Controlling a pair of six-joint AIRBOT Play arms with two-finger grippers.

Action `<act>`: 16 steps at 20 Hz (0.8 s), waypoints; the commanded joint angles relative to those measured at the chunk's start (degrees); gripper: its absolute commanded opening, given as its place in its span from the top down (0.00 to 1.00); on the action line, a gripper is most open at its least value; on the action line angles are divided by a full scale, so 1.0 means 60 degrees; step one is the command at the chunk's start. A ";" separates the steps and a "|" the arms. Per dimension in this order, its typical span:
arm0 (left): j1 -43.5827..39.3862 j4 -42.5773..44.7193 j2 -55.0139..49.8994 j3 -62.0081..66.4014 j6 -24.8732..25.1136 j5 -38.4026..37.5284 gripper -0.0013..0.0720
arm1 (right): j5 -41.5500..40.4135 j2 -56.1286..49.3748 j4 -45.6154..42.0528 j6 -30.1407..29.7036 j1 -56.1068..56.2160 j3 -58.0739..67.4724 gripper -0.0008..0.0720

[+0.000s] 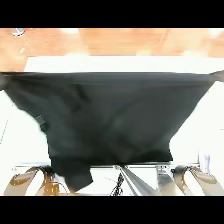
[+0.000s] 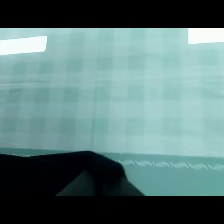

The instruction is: Fold the shirts.

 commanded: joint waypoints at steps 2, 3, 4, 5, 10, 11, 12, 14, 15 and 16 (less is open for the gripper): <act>-0.0011 -0.1512 -0.3126 -0.0448 0.0226 0.2364 0.94 | -0.2554 -0.3413 0.1351 -0.1133 0.0004 -0.0335 0.96; -0.0051 -0.1723 -0.3872 -0.0127 0.0313 0.2514 0.94 | -0.2830 -0.4299 0.1475 -0.1158 0.0004 -0.0018 0.96; -0.0153 -0.1814 -0.4681 0.0302 0.0433 0.2601 0.94 | -0.3013 -0.5085 0.1661 -0.1249 0.0004 0.0364 0.96; -0.0302 -0.1818 -0.5435 0.0758 0.0437 0.2674 0.94 | -0.3147 -0.5883 0.1858 -0.1315 0.0004 0.0867 0.96; -0.1013 -0.1927 -0.7883 0.2590 -0.0084 0.2641 0.94 | -0.2645 -0.8644 0.2772 -0.0714 0.0004 0.3457 0.96; -0.1111 -0.1927 -0.8083 0.2703 -0.0317 0.2452 0.94 | -0.2368 -0.8921 0.2823 -0.0627 0.0004 0.3668 0.96; -0.1147 -0.1927 -0.8174 0.2736 -0.0477 0.2182 0.94 | -0.2058 -0.9082 0.2823 -0.0630 0.0004 0.3694 0.96; -0.1045 -0.1708 -0.8149 0.2736 -0.0466 0.1435 0.94 | -0.1453 -0.9227 0.2739 -0.0714 -0.0022 0.3694 0.96; -0.0867 -0.1654 -0.8072 0.2736 -0.0466 0.1031 0.94 | -0.1257 -0.9205 0.2597 -0.0747 -0.0091 0.3705 0.96; -0.0612 -0.1650 -0.7960 0.2736 -0.0459 0.0495 0.94 | -0.1024 -0.9176 0.2590 -0.0747 -0.0200 0.3705 0.96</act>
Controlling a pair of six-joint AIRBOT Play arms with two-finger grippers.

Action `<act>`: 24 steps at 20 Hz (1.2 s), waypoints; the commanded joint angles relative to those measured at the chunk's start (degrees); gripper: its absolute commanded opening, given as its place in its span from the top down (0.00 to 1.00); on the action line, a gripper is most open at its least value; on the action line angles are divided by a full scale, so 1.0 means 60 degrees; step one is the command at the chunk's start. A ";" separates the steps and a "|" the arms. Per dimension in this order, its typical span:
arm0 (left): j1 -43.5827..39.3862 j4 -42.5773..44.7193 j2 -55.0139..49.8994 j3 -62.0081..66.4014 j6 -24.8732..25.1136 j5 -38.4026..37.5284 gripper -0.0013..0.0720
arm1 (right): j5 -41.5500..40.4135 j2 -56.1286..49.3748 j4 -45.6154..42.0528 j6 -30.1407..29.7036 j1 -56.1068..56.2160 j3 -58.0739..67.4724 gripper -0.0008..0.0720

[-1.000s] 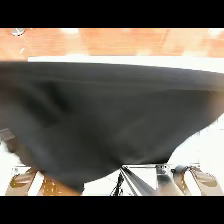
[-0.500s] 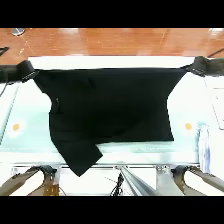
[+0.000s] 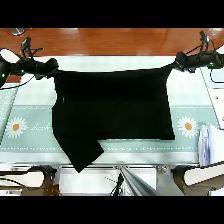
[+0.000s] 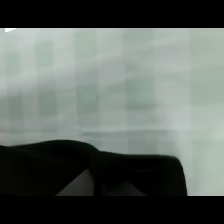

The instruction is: Fold the shirts.

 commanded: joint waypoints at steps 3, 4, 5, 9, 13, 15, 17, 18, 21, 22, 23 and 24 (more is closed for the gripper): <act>0.0809 0.0113 0.0040 0.0135 0.0729 -0.3253 0.94 | 0.2036 -0.0284 -0.0044 -0.0080 -0.0514 0.0244 0.96; 0.0852 0.0142 0.0029 0.0015 0.1038 -0.3792 0.94 | 0.2514 -0.0299 -0.0266 -0.0080 -0.0554 0.0186 0.95; 0.0831 0.0146 0.0029 -0.0237 0.1140 -0.3967 0.94 | 0.2805 -0.0299 -0.0557 -0.0080 -0.0554 0.0018 0.96; 0.0492 0.0142 -0.0098 -0.1749 0.1129 -0.3544 0.94 | 0.2699 -0.0299 -0.1177 -0.0164 -0.0342 -0.1468 0.95; 0.0426 0.0219 -0.0237 -0.2313 0.1020 -0.3909 0.45 | 0.2703 -0.0280 -0.0838 -0.0160 -0.0342 -0.2182 0.38; 0.0608 0.0623 -0.0171 -0.1923 0.1049 -0.4666 0.02 | 0.3399 0.0022 -0.0805 -0.0714 -0.0419 -0.2146 0.13; 0.0885 0.1654 0.0160 -0.1690 0.1053 -0.5654 0.02 | 0.3632 0.0729 -0.1723 -0.0634 -0.0670 -0.2182 0.14; 0.1049 0.2058 0.0517 -0.1829 0.1053 -0.5869 0.02 | 0.3523 0.1166 -0.2080 -0.0430 -0.0867 -0.2342 0.14; 0.1574 0.2331 0.2106 -0.3450 0.1377 -0.5490 0.02 | 0.2641 0.2874 -0.2164 -0.0055 -0.1530 -0.4062 0.14; 0.1800 0.2371 0.2688 -0.4342 0.1377 -0.5257 0.02 | 0.2331 0.3483 -0.2065 -0.0004 -0.1617 -0.4885 0.14; 0.2055 0.2364 0.3173 -0.5187 0.1373 -0.5085 0.02 | 0.2014 0.4127 -0.1836 -0.0015 -0.1614 -0.5778 0.14; 0.2379 0.2295 0.3643 -0.6014 0.1373 -0.4947 0.02 | 0.1643 0.4827 -0.1413 -0.0153 -0.1574 -0.6747 0.14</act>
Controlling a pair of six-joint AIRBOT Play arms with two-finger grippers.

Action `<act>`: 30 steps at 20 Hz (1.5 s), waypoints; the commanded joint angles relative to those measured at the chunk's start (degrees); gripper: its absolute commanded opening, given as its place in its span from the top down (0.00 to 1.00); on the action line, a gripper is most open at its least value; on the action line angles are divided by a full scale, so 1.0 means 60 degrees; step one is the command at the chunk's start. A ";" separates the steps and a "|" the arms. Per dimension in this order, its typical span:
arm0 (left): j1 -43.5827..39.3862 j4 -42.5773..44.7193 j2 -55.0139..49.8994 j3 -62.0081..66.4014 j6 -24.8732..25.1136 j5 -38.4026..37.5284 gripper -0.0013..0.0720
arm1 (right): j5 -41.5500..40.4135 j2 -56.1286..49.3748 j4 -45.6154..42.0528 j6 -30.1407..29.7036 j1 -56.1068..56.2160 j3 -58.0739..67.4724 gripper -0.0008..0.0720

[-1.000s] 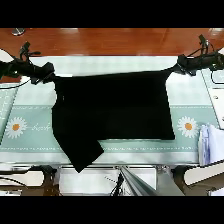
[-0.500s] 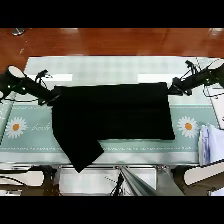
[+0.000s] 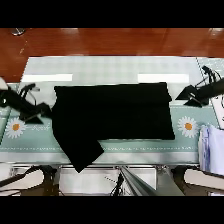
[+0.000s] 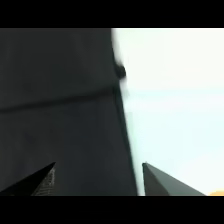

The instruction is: Fold the shirts.

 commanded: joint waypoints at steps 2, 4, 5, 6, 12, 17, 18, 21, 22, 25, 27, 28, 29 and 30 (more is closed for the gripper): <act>0.1290 -0.0273 0.2033 -0.3075 0.0138 0.0423 0.02 | -0.1494 0.2765 0.1464 -0.0346 -0.0073 -0.3559 0.14; 0.1741 -0.0812 0.2820 -0.4146 0.0259 0.0849 0.02 | -0.1643 0.3541 0.2368 -0.0594 -0.0029 -0.4623 0.14; 0.1807 -0.1140 0.3126 -0.4594 0.0328 0.1188 0.02 | -0.1636 0.3807 0.2707 -0.0732 -0.0015 -0.4972 0.14; 0.1796 -0.1534 0.3319 -0.4929 0.0386 0.1483 0.02 | -0.1621 0.3996 0.2845 -0.0754 -0.0015 -0.5176 0.14; 0.1144 -0.2463 0.3242 -0.5173 0.0514 0.2069 0.02 | -0.1413 0.4186 0.3348 -0.0750 -0.0015 -0.5304 0.14; 0.0863 -0.2907 0.2805 -0.5646 0.0787 0.2189 0.02 | -0.1475 0.4186 0.3453 -0.0710 -0.0018 -0.5300 0.14; 0.0667 -0.3118 0.2707 -0.5646 0.0951 0.2244 0.02 | -0.1596 0.4186 0.3519 -0.0667 -0.0106 -0.5275 0.14; -0.0193 -0.3628 0.2524 -0.5654 0.0954 0.2710 0.02 | -0.1723 0.4186 0.3523 -0.0554 -0.1082 -0.4765 0.14; -0.0554 -0.3628 0.2506 -0.5654 0.0954 0.2929 0.03 | -0.1650 0.4186 0.3238 -0.0543 -0.1585 -0.4557 0.14; -0.1016 -0.3585 0.2488 -0.5646 0.1027 0.3330 0.92 | -0.0998 0.4186 0.0776 0.0375 -0.2841 -0.4528 0.14; -0.0973 -0.3574 0.2484 -0.5625 0.1137 0.3330 0.94 | -0.0277 0.4186 -0.0098 0.0430 -0.2820 -0.5074 0.14; -0.0933 -0.3581 0.2495 -0.5621 0.1133 0.3326 0.94 | -0.0197 0.4186 -0.0306 0.0601 -0.2674 -0.5399 0.14; -0.0936 -0.3577 0.2492 -0.5621 0.1133 0.3322 0.94 | -0.0215 0.4182 -0.0321 0.0688 -0.2455 -0.5701 0.14; -0.0936 -0.3577 0.2492 -0.5621 0.1133 0.3326 0.94 | -0.0197 0.4171 -0.0408 0.0688 -0.2222 -0.5912 0.14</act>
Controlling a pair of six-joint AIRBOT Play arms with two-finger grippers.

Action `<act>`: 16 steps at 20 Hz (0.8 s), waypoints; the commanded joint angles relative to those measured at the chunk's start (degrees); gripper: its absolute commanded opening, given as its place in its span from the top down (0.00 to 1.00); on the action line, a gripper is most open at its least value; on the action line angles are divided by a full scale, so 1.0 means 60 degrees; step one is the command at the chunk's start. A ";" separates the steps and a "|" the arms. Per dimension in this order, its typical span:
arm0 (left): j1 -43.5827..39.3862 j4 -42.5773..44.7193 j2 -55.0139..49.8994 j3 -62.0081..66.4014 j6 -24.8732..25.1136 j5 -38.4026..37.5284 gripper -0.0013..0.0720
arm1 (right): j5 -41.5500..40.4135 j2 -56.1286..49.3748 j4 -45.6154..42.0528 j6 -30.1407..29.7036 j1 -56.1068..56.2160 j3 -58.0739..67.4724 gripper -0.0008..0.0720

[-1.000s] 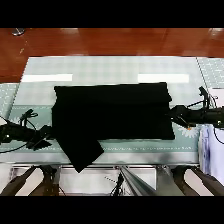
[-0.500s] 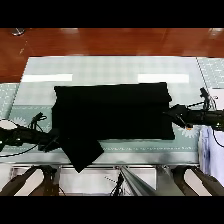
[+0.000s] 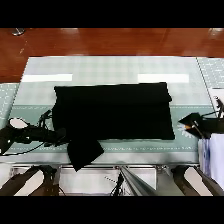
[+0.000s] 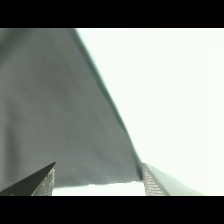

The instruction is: Fold the shirts.

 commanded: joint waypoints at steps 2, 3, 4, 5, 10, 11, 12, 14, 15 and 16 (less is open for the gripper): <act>-0.0073 -0.0073 -0.0011 0.0007 0.0062 0.0051 0.94 | 0.0455 -0.0171 -0.1100 0.0324 0.0608 -0.0721 0.14; -0.0073 -0.0073 -0.0011 0.0007 0.0058 0.0047 0.94 | 0.0397 -0.0251 -0.1100 0.0324 0.0798 -0.0721 0.14; -0.0073 -0.0073 -0.0011 0.0007 0.0058 0.0047 0.94 | 0.0317 -0.0357 -0.1118 0.0321 0.0987 -0.0721 0.14; -0.0073 -0.0073 -0.0011 0.0007 0.0055 0.0047 0.94 | 0.0270 -0.0499 -0.1162 0.0317 0.1129 -0.0721 0.14; -0.0084 -0.0076 -0.0011 0.0007 0.0025 0.0055 0.94 | -0.0375 -0.1009 -0.0437 0.0131 0.1617 -0.0718 0.14; -0.0084 -0.0076 -0.0011 0.0007 0.0025 0.0055 0.94 | -0.0546 -0.1082 -0.0189 0.0091 0.1650 -0.0721 0.14; -0.0084 -0.0076 -0.0011 0.0007 0.0025 0.0058 0.94 | -0.0696 -0.1169 0.0229 -0.0109 0.1650 -0.0718 0.14; -0.0084 -0.0076 -0.0011 0.0007 0.0025 0.0062 0.94 | -0.0951 -0.1330 0.0878 -0.0408 0.1650 -0.0718 0.14; -0.0084 -0.0076 -0.0011 0.0007 0.0029 0.0062 0.94 | -0.1042 -0.1410 0.1005 -0.0423 0.1650 -0.0718 0.14; -0.0084 -0.0076 -0.0011 0.0007 0.0029 0.0062 0.94 | -0.1064 -0.1504 0.1115 -0.0463 0.1650 -0.0718 0.14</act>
